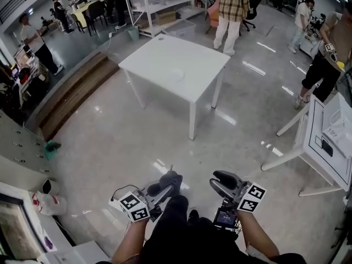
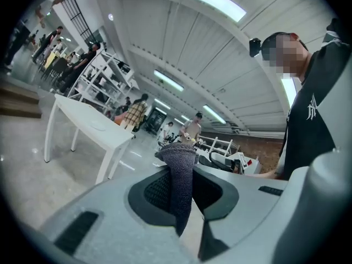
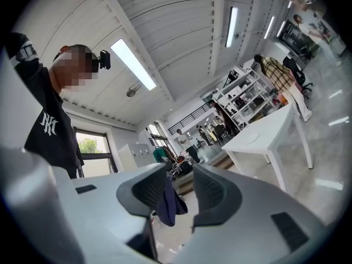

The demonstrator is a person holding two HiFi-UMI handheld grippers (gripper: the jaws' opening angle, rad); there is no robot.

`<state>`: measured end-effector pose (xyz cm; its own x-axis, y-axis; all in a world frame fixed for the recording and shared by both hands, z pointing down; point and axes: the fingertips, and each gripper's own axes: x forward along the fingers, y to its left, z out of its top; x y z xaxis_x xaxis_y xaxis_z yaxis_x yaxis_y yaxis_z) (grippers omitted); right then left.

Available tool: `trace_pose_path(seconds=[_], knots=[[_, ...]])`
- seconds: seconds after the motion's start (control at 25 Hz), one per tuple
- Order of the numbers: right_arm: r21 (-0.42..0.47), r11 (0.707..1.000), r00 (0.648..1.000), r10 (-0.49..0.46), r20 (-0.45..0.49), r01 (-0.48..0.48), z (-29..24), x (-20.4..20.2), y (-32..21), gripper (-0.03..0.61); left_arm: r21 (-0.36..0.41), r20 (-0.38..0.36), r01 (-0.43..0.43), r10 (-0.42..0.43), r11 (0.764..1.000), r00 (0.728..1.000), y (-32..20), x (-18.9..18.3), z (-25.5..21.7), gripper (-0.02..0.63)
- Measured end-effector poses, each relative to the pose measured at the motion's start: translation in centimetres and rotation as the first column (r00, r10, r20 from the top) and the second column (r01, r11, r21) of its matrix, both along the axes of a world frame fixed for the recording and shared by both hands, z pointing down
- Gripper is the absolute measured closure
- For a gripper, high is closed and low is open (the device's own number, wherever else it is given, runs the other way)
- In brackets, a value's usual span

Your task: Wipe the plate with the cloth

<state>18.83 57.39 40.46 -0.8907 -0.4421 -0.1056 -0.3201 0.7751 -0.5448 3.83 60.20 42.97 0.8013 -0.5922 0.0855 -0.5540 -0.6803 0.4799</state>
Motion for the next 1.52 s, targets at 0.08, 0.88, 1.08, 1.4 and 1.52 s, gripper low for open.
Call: trace_pose_path(seconds=[0.08, 0.88, 1.08, 1.4, 1.52], knots=[[-0.001, 1.0, 0.999, 0.008, -0.031, -0.008, 0.4, -0.7, -1.9, 0.511, -0.016, -0.014, 0.012, -0.012, 1.0, 1.0, -1.8, -1.1, 0.7, 0.561], [-0.033, 0.999, 0.975, -0.015, -0.222, 0.008, 2.1, -12.7, -29.6, 0.489, -0.023, 0.0, -0.071, 0.071, 0.997, 0.998, -29.9, -11.1, 1.3, 0.561], [-0.061, 0.998, 0.977, -0.025, -0.214, 0.012, 3.1, -13.3, -36.6, 0.489, -0.034, 0.021, -0.063, 0.064, 0.997, 0.998, -36.7, -11.9, 2.0, 0.561], [-0.165, 0.984, 0.982, -0.091, -0.168, 0.063, 5.7, -12.0, -50.8, 0.488, -0.083, 0.048, -0.009, 0.013, 0.996, 0.999, -49.7, -10.6, 3.6, 0.561], [-0.172, 0.982, 0.977, -0.114, -0.178, 0.083, 6.1, -11.7, -55.8, 0.469, -0.103, 0.073, 0.003, 0.004, 0.995, 0.997, -54.3, -10.1, 4.0, 0.561]])
